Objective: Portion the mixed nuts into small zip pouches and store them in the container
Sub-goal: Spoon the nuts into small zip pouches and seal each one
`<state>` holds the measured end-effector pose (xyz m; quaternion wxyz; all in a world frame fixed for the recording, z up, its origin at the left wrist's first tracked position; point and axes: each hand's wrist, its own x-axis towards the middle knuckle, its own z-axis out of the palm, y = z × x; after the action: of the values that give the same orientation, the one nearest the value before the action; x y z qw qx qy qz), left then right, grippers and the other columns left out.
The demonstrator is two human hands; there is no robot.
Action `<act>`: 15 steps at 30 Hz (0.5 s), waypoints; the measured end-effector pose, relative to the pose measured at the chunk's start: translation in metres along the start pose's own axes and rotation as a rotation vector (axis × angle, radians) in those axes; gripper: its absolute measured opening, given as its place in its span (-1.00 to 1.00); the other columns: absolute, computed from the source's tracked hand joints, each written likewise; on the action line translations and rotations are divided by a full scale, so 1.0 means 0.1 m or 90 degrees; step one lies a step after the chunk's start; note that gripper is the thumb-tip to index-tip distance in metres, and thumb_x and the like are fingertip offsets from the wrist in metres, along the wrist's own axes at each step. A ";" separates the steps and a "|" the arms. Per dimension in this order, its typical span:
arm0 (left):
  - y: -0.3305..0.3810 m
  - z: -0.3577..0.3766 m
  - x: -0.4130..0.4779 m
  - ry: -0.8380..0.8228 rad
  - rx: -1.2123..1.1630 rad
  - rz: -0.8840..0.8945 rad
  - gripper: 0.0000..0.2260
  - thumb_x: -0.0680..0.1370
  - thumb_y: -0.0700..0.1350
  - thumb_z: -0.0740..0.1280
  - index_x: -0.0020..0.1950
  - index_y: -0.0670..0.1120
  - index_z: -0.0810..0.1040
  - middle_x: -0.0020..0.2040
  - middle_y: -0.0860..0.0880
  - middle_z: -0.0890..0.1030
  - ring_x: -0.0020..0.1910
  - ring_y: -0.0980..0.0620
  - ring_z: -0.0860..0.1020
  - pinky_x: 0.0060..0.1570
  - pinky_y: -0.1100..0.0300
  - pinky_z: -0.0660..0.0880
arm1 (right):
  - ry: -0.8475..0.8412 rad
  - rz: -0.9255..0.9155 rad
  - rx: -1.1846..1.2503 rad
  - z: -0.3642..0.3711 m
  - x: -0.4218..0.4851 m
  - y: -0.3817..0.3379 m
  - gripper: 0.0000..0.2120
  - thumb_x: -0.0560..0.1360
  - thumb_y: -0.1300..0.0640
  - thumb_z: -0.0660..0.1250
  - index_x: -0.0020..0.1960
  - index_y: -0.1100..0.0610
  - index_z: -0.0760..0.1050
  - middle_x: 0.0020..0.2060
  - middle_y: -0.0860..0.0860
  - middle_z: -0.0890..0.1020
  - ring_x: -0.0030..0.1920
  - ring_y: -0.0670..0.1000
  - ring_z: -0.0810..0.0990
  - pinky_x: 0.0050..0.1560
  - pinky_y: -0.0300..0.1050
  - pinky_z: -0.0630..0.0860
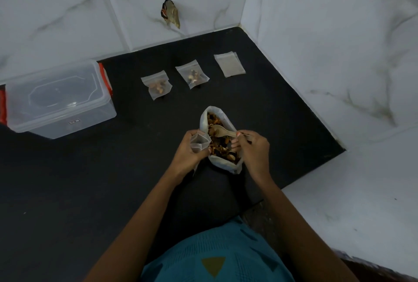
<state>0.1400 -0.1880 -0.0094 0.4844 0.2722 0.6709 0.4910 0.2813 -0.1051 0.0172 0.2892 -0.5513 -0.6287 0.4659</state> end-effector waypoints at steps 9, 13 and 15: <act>0.03 0.00 -0.01 -0.009 -0.011 -0.007 -0.59 0.46 -0.24 0.38 0.27 -0.04 0.37 0.10 0.11 0.47 0.06 0.19 0.47 -0.07 0.32 0.44 | -0.002 0.153 0.128 0.04 0.01 0.01 -0.86 0.53 0.26 0.25 0.03 0.28 0.53 -0.35 0.06 0.60 -0.42 -0.15 0.58 -0.32 -0.33 0.54; 0.04 0.00 -0.01 -0.009 -0.013 -0.005 -0.59 0.46 -0.23 0.38 0.27 -0.06 0.37 0.09 0.11 0.48 0.05 0.21 0.48 -0.09 0.31 0.45 | -0.003 0.197 0.193 0.01 0.00 -0.02 -0.88 0.53 0.27 0.25 0.02 0.27 0.53 -0.33 0.08 0.60 -0.36 -0.08 0.58 -0.32 -0.35 0.54; 0.05 0.01 -0.02 -0.008 -0.013 0.001 -0.59 0.46 -0.24 0.38 0.27 -0.07 0.37 0.09 0.10 0.49 0.05 0.21 0.49 -0.12 0.33 0.45 | 0.008 0.215 0.229 0.00 0.00 -0.03 -0.87 0.53 0.27 0.25 0.02 0.29 0.53 -0.32 0.10 0.60 -0.35 -0.08 0.58 -0.34 -0.36 0.54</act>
<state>0.1407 -0.1877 -0.0044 0.4910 0.2706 0.6626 0.4967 0.2799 -0.1053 0.0193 0.3046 -0.5913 -0.4327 0.6085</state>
